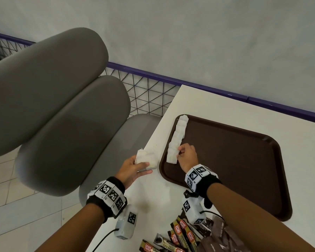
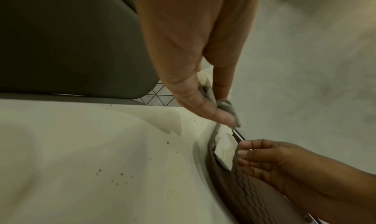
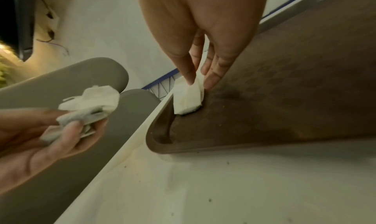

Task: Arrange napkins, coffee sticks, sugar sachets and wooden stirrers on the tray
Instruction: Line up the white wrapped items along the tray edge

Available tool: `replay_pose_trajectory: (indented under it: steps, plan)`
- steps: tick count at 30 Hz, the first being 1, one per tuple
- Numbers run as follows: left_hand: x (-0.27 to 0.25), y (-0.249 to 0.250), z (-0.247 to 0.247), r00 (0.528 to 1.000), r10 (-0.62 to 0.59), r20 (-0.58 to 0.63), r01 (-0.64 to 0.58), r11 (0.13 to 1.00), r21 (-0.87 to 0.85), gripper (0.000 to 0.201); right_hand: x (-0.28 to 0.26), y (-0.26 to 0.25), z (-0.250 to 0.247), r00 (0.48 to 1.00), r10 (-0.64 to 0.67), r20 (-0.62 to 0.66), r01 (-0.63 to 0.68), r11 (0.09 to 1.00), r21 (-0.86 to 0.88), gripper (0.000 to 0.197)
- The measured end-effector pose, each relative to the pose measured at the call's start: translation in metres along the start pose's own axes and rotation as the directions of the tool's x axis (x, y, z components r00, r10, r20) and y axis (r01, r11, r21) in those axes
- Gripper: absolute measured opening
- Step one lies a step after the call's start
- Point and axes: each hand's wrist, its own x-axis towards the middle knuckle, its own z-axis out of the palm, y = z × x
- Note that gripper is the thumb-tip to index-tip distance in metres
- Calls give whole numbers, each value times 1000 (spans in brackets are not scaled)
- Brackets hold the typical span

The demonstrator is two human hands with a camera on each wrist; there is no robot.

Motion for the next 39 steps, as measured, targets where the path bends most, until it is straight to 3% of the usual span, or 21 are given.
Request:
replay_pose_trajectory:
  steps: [3, 6, 11, 22, 30, 39]
  plan:
    - [-1, 3, 5, 999, 34, -11, -33, 999, 29, 35, -9, -5, -3, 991, -119, 63, 116, 992, 51, 24]
    - [-2, 5, 9, 998, 63, -5, -63, 996, 60, 37, -21, -14, -3, 969, -188, 158, 152, 964, 217, 31]
    - [-5, 4, 14, 997, 71, 16, -72, 994, 81, 40, -40, -24, 1, 938, -229, 260, 115, 913, 392, 24]
    - [-8, -4, 25, 998, 35, 44, -39, 995, 94, 39, -47, -10, -8, 919, -186, 348, -38, 836, 547, 23]
    - [1, -1, 21, 1000, 21, -6, -21, 998, -53, 26, -25, 14, -22, 996, -25, 83, -15, 897, 442, 28]
    - [2, -2, 8, 999, 24, -45, -23, 999, 23, 25, -19, 18, -2, 997, 36, 70, -57, 945, 322, 27]
